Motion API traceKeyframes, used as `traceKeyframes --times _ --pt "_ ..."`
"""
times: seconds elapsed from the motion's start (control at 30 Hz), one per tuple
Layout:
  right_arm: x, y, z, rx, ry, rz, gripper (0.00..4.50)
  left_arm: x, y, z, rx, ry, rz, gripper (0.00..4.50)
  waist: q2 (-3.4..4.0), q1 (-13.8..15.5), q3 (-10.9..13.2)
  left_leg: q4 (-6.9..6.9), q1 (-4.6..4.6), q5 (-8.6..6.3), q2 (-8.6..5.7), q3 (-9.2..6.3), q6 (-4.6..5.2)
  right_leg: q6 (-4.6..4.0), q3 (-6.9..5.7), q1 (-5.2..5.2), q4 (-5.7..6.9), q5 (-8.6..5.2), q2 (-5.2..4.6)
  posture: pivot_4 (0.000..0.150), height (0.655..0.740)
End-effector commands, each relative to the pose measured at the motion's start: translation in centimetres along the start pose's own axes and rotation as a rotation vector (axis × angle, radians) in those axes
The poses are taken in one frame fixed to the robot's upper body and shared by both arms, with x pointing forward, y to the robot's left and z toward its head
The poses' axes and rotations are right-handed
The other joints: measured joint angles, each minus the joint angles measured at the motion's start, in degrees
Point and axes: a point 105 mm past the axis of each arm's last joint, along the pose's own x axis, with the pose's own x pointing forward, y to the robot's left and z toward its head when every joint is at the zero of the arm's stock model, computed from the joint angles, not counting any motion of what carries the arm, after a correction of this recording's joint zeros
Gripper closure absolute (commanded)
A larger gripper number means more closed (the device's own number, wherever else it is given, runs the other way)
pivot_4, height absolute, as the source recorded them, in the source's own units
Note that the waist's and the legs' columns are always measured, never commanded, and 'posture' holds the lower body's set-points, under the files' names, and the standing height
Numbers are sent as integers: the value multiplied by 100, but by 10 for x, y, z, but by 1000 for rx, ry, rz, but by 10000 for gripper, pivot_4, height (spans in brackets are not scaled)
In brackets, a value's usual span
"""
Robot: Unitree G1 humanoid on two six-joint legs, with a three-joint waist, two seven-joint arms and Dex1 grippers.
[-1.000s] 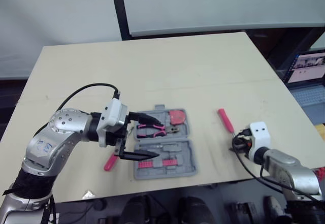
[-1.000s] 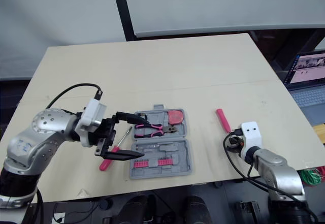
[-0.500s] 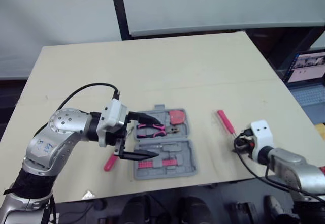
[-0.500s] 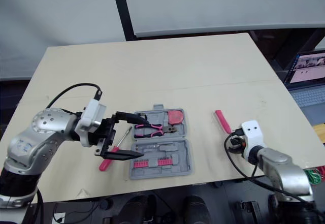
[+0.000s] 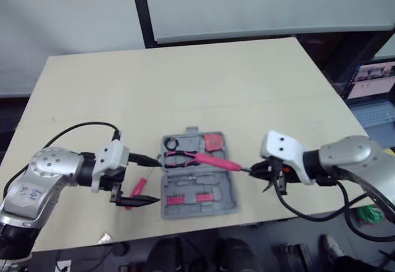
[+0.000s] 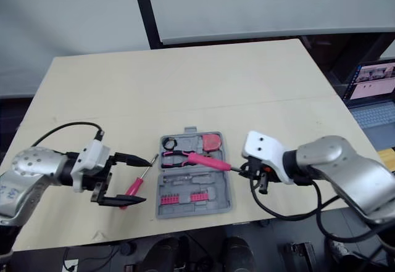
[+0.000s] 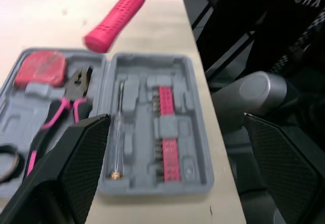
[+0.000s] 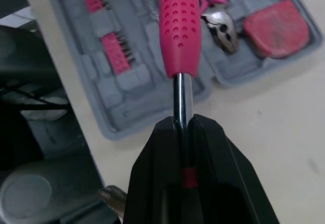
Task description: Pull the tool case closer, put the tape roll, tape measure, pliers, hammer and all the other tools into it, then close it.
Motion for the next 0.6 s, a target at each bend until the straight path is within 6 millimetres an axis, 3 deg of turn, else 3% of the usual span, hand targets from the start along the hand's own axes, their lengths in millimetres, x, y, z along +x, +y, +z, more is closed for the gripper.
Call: traceKeyframes --times 0.03,0.33,0.6 --pt "16 19 20 -48 30 113 44766 -10 0 -6 43 46 19 0 1 -55 0 0 0 -2 0 0 -2 -1 1 0 -1 0 -2 1500 7278" --pt "59 12 47 -226 113 108 44766 -12 -2 -30 65 117 24 0 2 -103 0 0 -4 -5 0 0 -6 -9 -4 -10 9 -5 -3 1500 7278" --pt "79 10 44 -310 188 144 44766 -10 -3 -40 66 140 21 0 2 -113 0 1 -5 -6 -2 3 -4 -9 -7 -14 18 -5 -5 1500 7278"
